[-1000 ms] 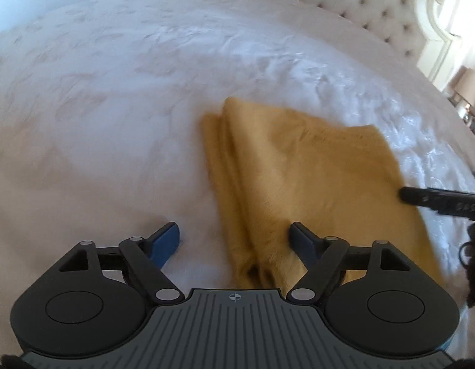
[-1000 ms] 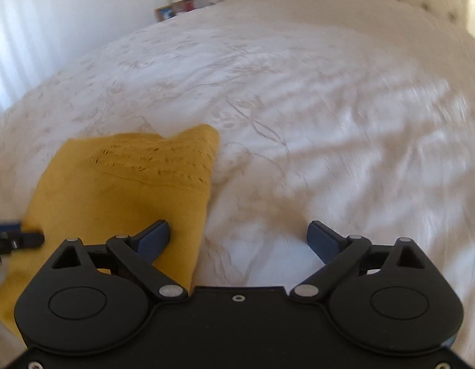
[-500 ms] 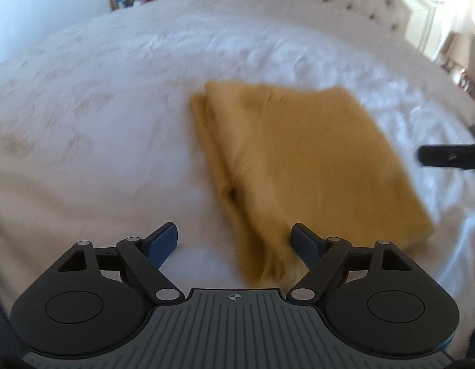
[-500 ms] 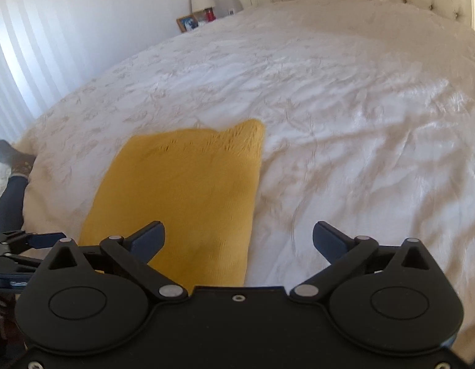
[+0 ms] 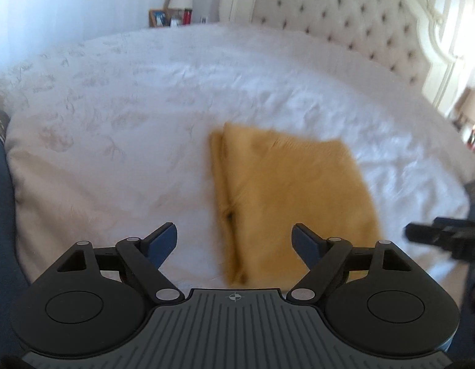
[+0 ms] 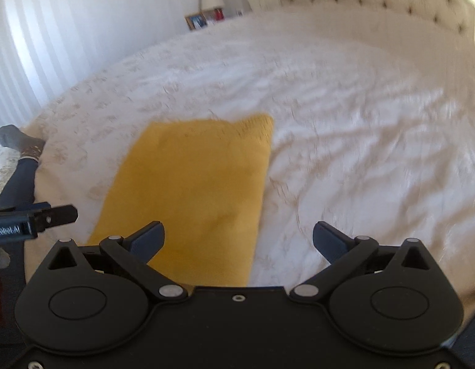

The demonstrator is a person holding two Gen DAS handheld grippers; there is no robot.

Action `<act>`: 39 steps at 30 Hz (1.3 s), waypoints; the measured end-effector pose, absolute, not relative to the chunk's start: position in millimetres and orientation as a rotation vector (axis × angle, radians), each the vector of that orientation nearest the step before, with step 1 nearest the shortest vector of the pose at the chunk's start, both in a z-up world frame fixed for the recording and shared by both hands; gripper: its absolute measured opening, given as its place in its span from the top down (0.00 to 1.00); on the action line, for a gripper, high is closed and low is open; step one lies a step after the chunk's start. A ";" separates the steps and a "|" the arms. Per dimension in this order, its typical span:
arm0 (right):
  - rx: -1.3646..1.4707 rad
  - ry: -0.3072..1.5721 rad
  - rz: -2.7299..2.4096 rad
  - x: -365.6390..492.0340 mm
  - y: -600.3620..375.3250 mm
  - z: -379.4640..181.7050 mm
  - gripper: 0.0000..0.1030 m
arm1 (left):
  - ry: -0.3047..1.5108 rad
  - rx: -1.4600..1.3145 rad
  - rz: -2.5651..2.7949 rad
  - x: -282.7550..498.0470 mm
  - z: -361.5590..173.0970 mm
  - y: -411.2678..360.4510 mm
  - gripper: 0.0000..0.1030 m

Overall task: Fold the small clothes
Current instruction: 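Open both grippers and pull both tools back from the folded sweater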

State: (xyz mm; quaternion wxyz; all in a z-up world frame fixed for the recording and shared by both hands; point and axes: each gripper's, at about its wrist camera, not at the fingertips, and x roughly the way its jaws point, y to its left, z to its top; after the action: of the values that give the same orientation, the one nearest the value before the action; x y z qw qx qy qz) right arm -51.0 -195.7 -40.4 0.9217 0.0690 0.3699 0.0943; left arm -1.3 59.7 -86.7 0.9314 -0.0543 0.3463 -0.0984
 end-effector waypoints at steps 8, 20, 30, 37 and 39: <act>0.135 0.650 0.150 -72.4 -190.3 -2.5 0.01 | 0.658 -0.107 -0.085 -24.4 -53.3 30.5 0.21; 0.083 0.723 0.071 -82.2 -191.0 -4.7 0.01 | 0.837 -0.119 -0.097 -15.0 -65.0 22.4 0.21; 0.107 0.762 0.068 -88.8 -191.7 -10.0 0.01 | 0.868 -0.009 -0.087 -17.0 -78.4 8.4 0.21; 0.121 0.782 0.060 -89.1 -195.7 -13.6 0.01 | 0.885 0.045 -0.118 -16.7 -83.1 0.2 0.21; 0.122 0.784 0.057 -89.5 -196.3 -13.9 0.01 | 0.883 0.064 -0.127 -16.7 -83.0 -3.2 0.21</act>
State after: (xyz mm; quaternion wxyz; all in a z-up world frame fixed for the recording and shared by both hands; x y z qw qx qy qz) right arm -89.5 -196.3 -13.9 0.9220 0.0593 0.3816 0.0279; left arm -16.7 -3.2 -83.0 0.9016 0.0309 0.4270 -0.0615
